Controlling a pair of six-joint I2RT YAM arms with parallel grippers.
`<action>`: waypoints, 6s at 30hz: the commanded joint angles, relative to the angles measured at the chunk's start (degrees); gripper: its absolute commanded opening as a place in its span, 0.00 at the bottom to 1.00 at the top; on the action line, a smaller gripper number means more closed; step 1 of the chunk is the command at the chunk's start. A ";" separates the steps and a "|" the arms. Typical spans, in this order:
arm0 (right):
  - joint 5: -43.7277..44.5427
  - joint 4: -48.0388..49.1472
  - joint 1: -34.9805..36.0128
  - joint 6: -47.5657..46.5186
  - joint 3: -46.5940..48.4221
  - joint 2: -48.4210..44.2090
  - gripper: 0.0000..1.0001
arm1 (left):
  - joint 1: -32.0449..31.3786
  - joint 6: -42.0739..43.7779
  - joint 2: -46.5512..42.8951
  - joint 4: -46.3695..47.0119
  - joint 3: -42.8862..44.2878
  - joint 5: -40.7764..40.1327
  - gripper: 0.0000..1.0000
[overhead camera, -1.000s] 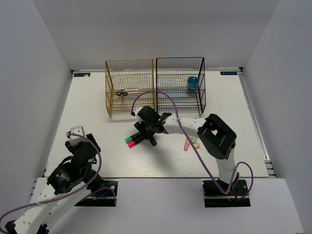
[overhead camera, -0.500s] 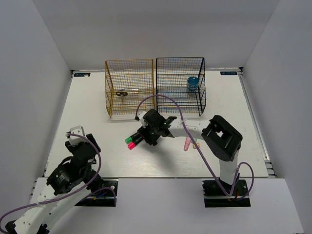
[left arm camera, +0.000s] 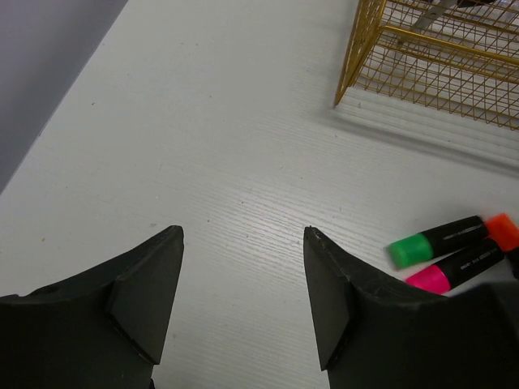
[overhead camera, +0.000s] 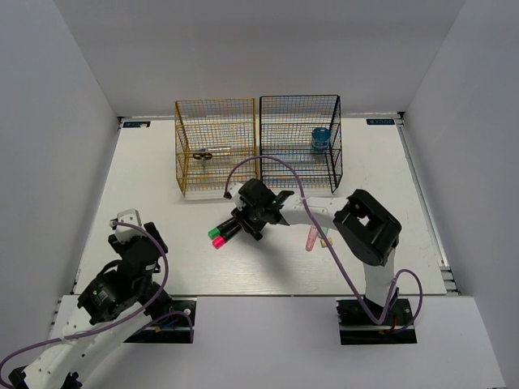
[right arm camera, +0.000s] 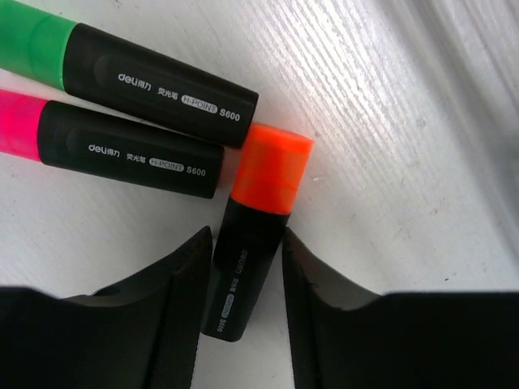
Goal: Sort the stationery into containers
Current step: Grab a piece of stationery with the right arm, then place the stationery into the container, then grab a piece of stationery with the left arm, then place the stationery into the container
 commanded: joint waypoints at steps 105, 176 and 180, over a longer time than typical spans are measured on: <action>-33.60 -25.91 -10.29 -33.23 -8.29 -42.75 0.24 | 21.61 34.66 56.79 24.31 7.87 63.36 0.57; -46.00 -24.76 -21.45 -30.67 -16.30 -44.78 0.13 | 18.71 77.56 79.30 37.83 41.28 63.63 0.00; -46.00 -24.68 -22.15 -30.67 -16.47 -44.69 0.19 | 18.53 75.90 79.13 40.20 39.60 62.92 0.21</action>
